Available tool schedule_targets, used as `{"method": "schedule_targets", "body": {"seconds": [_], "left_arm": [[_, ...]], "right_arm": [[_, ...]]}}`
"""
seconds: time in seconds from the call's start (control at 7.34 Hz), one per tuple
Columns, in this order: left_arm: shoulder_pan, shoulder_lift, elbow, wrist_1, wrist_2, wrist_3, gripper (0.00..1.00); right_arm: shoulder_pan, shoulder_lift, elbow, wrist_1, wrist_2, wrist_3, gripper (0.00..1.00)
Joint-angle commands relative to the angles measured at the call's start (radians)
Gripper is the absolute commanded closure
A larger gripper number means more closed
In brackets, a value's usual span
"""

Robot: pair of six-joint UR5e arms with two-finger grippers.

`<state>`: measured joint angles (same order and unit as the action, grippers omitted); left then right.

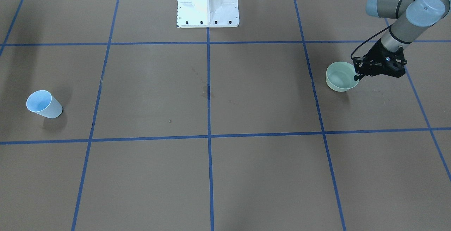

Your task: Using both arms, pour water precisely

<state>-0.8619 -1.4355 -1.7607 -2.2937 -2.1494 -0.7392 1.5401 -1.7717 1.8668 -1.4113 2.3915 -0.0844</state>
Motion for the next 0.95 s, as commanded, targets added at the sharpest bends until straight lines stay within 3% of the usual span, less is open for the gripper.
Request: {"method": "schedule_targets", "body": {"seconds": [0.0, 0.14, 0.41, 0.82], "left_arm": [[-0.023, -0.015, -0.046, 0.013, -0.078, -0.002, 1.00], [-0.022, -0.043, -0.071, 0.063, -0.078, -0.014, 1.00], [-0.022, -0.184, -0.143, 0.318, -0.073, -0.019, 1.00], [0.048, -0.458, -0.118, 0.524, -0.064, -0.170, 1.00]], "right_arm": [[0.000, 0.000, 0.000, 0.000, 0.002, 0.000, 0.00], [0.000, 0.000, 0.000, 0.000, 0.002, 0.000, 0.00], [-0.002, 0.000, 0.000, 0.000, 0.002, 0.000, 0.00], [0.000, 0.000, -0.001, 0.000, 0.003, 0.000, 0.00]]}}
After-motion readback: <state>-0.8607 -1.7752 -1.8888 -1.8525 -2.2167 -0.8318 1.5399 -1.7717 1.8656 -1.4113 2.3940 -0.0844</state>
